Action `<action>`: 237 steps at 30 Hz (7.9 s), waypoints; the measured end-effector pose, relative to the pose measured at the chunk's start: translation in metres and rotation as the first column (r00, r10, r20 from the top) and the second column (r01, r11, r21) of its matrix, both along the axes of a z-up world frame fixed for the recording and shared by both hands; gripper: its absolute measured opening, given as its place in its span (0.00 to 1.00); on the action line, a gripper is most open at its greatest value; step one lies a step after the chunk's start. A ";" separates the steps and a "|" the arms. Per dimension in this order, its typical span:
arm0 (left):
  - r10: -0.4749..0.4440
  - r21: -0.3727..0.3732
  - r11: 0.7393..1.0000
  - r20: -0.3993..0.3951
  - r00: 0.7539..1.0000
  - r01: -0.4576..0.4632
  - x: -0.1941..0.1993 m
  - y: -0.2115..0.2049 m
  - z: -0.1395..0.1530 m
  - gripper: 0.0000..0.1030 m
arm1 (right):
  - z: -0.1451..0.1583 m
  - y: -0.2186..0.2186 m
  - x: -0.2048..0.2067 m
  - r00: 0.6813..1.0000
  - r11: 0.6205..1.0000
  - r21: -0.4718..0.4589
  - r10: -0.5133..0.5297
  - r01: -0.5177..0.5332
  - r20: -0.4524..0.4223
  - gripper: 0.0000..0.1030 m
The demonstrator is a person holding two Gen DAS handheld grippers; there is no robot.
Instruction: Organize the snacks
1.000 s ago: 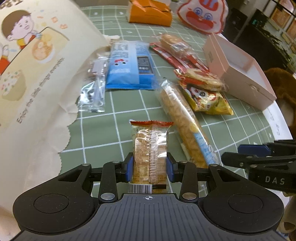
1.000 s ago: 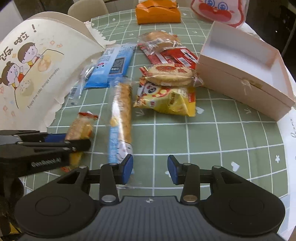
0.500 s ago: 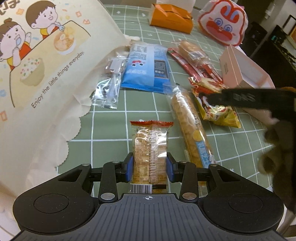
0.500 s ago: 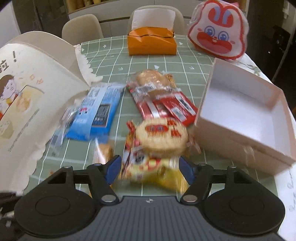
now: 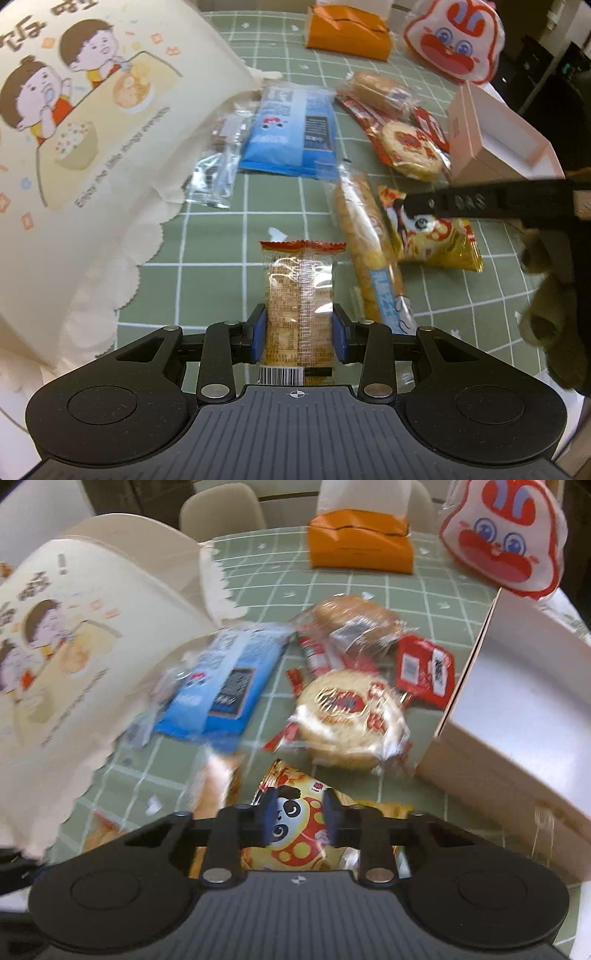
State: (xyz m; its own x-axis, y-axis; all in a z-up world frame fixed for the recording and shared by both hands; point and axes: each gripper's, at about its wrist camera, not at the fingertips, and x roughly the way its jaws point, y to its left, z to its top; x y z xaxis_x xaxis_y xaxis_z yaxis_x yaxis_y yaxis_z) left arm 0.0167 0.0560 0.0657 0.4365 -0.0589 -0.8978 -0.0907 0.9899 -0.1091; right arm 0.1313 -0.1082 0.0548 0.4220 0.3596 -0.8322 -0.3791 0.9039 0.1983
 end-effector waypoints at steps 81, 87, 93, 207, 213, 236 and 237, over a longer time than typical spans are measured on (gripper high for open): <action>-0.286 -0.097 0.949 0.130 0.949 0.299 0.116 -0.146 0.069 0.39 | 0.067 -0.176 -0.043 0.978 0.985 0.035 -0.173 0.170 0.117 0.63; -0.228 -0.084 0.971 -0.049 0.973 0.223 0.069 -0.131 -0.001 0.39 | 0.001 -0.177 -0.055 0.963 0.964 0.043 -0.257 0.261 -0.083 0.66; -0.202 -0.064 0.978 -0.088 0.975 0.197 0.041 -0.111 -0.023 0.39 | -0.024 -0.146 -0.049 0.937 0.941 -0.045 -0.338 0.335 -0.092 0.73; -0.188 0.185 0.970 0.146 0.971 0.160 0.259 -0.089 -0.013 0.44 | -0.024 -0.103 -0.054 0.978 0.974 -0.100 -0.208 0.206 -0.014 0.63; -0.299 0.121 0.950 0.101 0.949 0.287 0.204 -0.044 -0.014 0.44 | -0.021 -0.100 -0.042 0.984 0.976 -0.124 -0.179 0.180 0.024 0.64; -0.029 0.053 0.998 0.017 0.999 0.028 0.284 -0.087 -0.021 0.82 | -0.023 -0.081 -0.056 0.974 0.972 -0.064 -0.227 0.226 -0.013 0.65; -0.036 0.047 0.998 0.005 0.999 0.036 0.284 -0.090 -0.023 0.82 | -0.023 -0.083 -0.056 0.973 0.971 -0.067 -0.230 0.228 -0.012 0.65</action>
